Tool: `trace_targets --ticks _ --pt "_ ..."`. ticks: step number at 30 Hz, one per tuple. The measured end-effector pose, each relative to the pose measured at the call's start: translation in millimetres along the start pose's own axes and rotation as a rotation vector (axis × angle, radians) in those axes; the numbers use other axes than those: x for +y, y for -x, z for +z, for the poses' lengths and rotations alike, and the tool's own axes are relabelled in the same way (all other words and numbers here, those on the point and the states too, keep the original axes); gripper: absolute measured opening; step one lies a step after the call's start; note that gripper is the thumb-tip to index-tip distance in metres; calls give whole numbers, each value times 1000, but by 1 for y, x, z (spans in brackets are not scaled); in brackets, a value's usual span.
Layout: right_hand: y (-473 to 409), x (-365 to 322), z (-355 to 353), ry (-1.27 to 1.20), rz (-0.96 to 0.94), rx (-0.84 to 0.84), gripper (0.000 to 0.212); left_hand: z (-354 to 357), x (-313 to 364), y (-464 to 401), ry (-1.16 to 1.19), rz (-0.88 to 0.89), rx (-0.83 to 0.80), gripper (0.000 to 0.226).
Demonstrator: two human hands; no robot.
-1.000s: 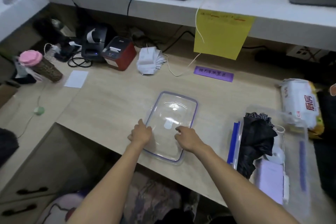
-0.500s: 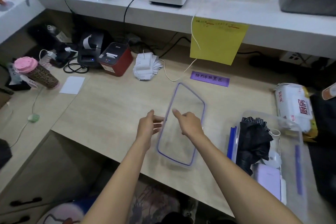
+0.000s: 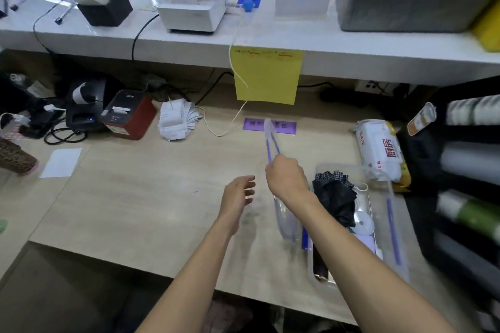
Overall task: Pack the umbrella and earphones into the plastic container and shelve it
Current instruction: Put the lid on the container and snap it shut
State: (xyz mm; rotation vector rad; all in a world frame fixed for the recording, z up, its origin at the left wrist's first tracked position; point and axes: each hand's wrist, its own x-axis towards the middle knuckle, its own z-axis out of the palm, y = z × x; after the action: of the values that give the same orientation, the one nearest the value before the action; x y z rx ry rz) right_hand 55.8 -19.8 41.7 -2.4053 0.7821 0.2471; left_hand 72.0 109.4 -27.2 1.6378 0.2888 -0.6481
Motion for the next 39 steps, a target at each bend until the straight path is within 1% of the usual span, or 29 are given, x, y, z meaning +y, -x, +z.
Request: trace_targets --ticks 1,3,5,6,8,9,11,12,14,17,18,20,21,23,25,27,29,31,34,36,39 --pt "1 6 -8 -8 17 22 22 7 -1 -1 -69 0 20 30" --pt "2 20 -19 -56 63 36 28 16 -3 0 -241 -28 39 48" --pt "9 42 -34 -143 110 21 41 28 -4 7 -260 -70 28 62" --pt "11 52 -38 -208 127 7 42 30 -6 11 -221 -93 5 65" --pt "20 77 -53 -387 159 -8 35 41 -6 20 -106 -117 -90 61" --pt "22 86 -57 -475 174 -15 32 43 -5 22 -59 -116 -138 54" --pt "30 111 -73 -667 210 -3 31 57 -2 33 -72 -81 -173 41" --pt "34 122 -80 -763 231 3 31 63 -1 37 -99 -65 -162 43" --pt "42 149 -91 -854 263 32 35 78 -1 44 -162 -38 -156 49" --pt "51 186 -93 -660 254 155 35 98 -5 59 -328 12 -137 52" --pt "56 195 -92 -662 258 174 35 105 -7 65 -386 48 -117 49" --pt "64 211 -84 -660 274 190 31 118 -12 74 -503 150 -81 29" --pt "67 218 -80 -613 302 214 29 124 -16 75 -554 201 -70 22" --pt "69 236 -69 -529 346 265 30 134 -24 80 -619 248 -74 17" --pt "71 247 -60 -466 342 292 31 140 -30 82 -659 288 -64 19" --pt "69 255 -52 -419 348 315 31 145 -36 82 -706 317 -42 27" --pt "67 257 -47 -403 362 348 32 148 -40 83 -695 323 -24 39" --pt "63 257 -43 -345 375 348 35 148 -44 80 -696 306 -4 44" --pt "61 257 -39 -190 406 341 37 147 -47 73 -777 279 28 39" --pt "61 258 -36 -204 425 360 36 148 -49 69 -799 275 17 31" --pt "61 262 -32 -269 427 343 34 150 -52 69 -774 255 0 37"
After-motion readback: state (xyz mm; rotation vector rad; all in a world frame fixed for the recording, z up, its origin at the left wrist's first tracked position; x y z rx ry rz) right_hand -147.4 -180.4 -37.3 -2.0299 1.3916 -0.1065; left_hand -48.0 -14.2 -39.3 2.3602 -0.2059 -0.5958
